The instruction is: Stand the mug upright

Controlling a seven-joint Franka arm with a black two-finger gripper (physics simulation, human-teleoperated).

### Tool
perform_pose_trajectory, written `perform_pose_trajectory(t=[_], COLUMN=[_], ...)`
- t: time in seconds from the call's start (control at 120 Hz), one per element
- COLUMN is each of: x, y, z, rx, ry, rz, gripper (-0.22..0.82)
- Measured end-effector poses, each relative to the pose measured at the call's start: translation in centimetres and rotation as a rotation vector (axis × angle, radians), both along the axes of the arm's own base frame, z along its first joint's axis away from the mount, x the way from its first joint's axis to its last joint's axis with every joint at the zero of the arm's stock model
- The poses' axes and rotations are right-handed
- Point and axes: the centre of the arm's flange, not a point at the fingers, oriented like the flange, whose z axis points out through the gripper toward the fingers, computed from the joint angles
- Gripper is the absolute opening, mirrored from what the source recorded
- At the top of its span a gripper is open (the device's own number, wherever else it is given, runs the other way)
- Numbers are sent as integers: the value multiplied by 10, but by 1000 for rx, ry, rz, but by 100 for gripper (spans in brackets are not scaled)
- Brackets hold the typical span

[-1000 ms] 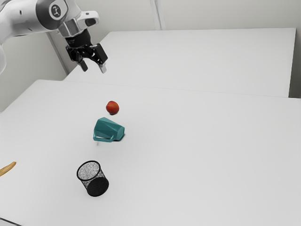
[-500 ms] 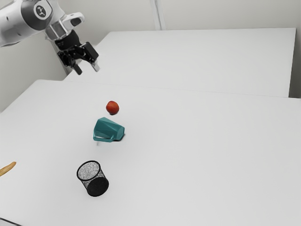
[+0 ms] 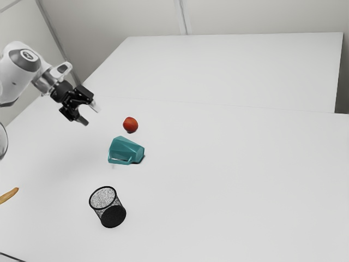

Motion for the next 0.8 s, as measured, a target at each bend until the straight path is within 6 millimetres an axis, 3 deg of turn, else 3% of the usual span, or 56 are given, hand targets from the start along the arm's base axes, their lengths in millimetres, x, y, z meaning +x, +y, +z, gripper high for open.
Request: perform_pose_trajectory(t=[0.117, 0.267, 0.358, 0.492, 0.6, 0.8], x=[-4, 2, -5, -5, -3, 1], y=[6, 10, 5, 0, -1, -21], z=[-44, -83, -111, -131, -134, -150], rx=[-81, -138, -190, -226, -225, -268], ry=[-15, -60, -66, -98, -135, -167], rz=[18, 24, 47, 59, 59, 50], gripper=[60, 60, 60, 60, 60, 60])
